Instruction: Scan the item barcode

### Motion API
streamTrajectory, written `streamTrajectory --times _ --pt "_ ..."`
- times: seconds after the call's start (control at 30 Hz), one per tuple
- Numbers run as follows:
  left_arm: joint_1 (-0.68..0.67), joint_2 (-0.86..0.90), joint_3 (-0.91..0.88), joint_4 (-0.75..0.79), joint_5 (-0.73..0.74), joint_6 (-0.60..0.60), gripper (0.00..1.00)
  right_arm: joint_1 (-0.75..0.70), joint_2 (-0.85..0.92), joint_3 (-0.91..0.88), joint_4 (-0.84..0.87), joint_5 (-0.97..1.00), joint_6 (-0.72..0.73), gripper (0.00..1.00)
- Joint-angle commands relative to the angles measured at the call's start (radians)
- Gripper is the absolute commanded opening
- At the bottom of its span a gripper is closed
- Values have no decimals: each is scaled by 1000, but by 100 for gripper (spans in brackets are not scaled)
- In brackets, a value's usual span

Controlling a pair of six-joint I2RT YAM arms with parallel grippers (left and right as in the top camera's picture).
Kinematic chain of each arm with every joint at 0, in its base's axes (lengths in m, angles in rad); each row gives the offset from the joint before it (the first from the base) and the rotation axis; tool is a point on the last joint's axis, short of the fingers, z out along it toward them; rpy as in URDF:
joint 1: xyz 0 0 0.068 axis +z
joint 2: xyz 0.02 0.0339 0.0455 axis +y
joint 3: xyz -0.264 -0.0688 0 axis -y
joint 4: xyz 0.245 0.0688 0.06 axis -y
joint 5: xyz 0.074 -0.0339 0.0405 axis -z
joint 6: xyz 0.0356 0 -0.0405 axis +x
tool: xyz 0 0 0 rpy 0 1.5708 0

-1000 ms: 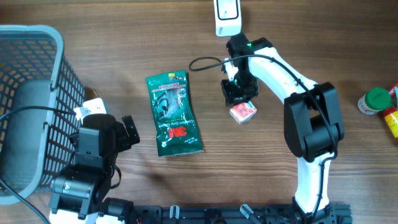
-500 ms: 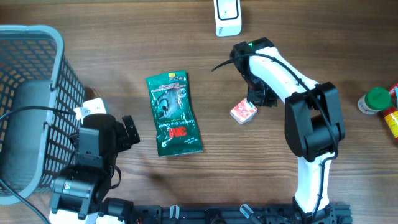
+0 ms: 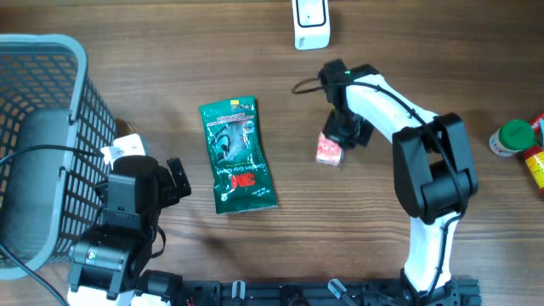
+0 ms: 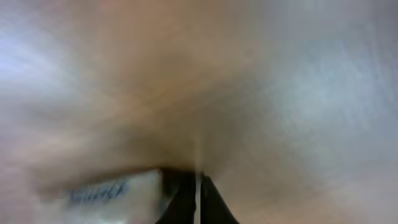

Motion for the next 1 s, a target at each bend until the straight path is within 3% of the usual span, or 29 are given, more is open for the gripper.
streamTrajectory --times 0.0,0.07,0.2,0.27,0.4,0.5,0.6,0.7,0.97 --pt "5 -5 0 2 9 -9 100 -2 41 8 118 -79 -233 6" --pt "5 -5 0 2 9 -9 100 -2 41 45 126 -253 -497 9" --pt "5 -5 0 2 9 -9 100 -7 34 114 46 -75 -402 19" --pt "5 -5 0 2 9 -9 100 -16 22 166 -1 -89 -401 26" --pt "5 -5 0 2 9 -9 100 -48 -30 206 -34 -215 -549 54" --pt "5 -5 0 2 9 -9 100 -88 -32 195 -103 -303 -582 56" --pt "5 -5 0 2 9 -9 100 -138 -32 176 -188 -391 -383 40" --pt "5 -5 0 2 9 -9 100 -156 -32 174 -274 -463 -185 33" --pt "5 -5 0 2 9 -9 100 -133 -32 71 -243 -463 13 34"
